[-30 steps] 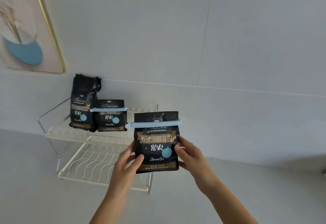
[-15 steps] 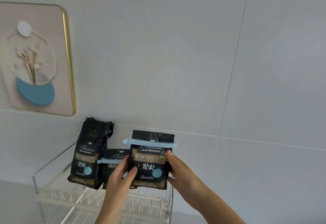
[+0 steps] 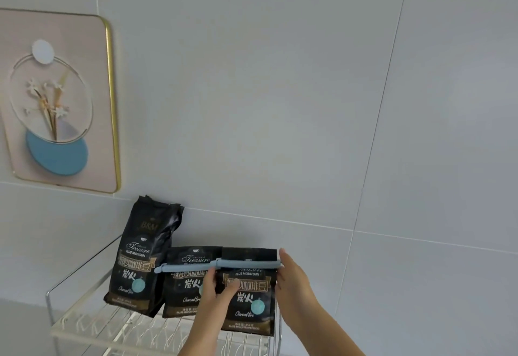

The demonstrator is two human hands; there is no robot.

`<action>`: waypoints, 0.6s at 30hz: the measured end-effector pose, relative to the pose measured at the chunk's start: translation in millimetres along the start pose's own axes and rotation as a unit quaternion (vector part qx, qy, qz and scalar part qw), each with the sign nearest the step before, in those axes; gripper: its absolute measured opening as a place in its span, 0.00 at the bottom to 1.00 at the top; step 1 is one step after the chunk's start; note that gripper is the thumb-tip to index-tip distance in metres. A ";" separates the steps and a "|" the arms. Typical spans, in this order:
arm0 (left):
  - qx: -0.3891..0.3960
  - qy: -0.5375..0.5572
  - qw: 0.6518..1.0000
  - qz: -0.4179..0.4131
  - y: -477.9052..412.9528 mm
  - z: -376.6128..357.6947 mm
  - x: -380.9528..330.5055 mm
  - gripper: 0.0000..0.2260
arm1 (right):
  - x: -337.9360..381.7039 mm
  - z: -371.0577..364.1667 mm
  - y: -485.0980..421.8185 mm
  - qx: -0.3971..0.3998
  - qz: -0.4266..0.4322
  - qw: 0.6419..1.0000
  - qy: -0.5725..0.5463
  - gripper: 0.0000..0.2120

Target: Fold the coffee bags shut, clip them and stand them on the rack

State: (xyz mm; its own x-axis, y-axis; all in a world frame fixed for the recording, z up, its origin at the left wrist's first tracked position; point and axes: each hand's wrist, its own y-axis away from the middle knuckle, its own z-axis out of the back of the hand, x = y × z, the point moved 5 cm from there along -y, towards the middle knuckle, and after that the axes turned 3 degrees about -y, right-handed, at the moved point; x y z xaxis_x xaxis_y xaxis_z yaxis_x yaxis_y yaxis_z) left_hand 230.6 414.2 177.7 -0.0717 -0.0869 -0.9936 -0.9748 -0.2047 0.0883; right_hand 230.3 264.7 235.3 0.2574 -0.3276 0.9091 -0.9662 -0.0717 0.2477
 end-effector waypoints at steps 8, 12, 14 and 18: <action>-0.003 -0.073 0.997 -0.023 25.9 -9.4 -25.4 0.34 | 10.5 0.5 17.6 0.022 0.053 0.994 0.096 0.25; 0.026 -0.166 0.981 -0.095 46.3 -10.4 -61.2 0.39 | 38.7 -2.9 35.3 0.028 0.177 0.945 0.275 0.30; 0.012 -0.235 0.958 -0.163 52.1 -5.5 -87.3 0.38 | 58.3 0.7 41.4 0.012 0.272 0.879 0.392 0.31; -0.088 -0.432 0.821 -0.364 80.6 -10.0 -153.8 0.35 | 98.6 1.8 65.5 -0.043 0.436 0.678 0.590 0.31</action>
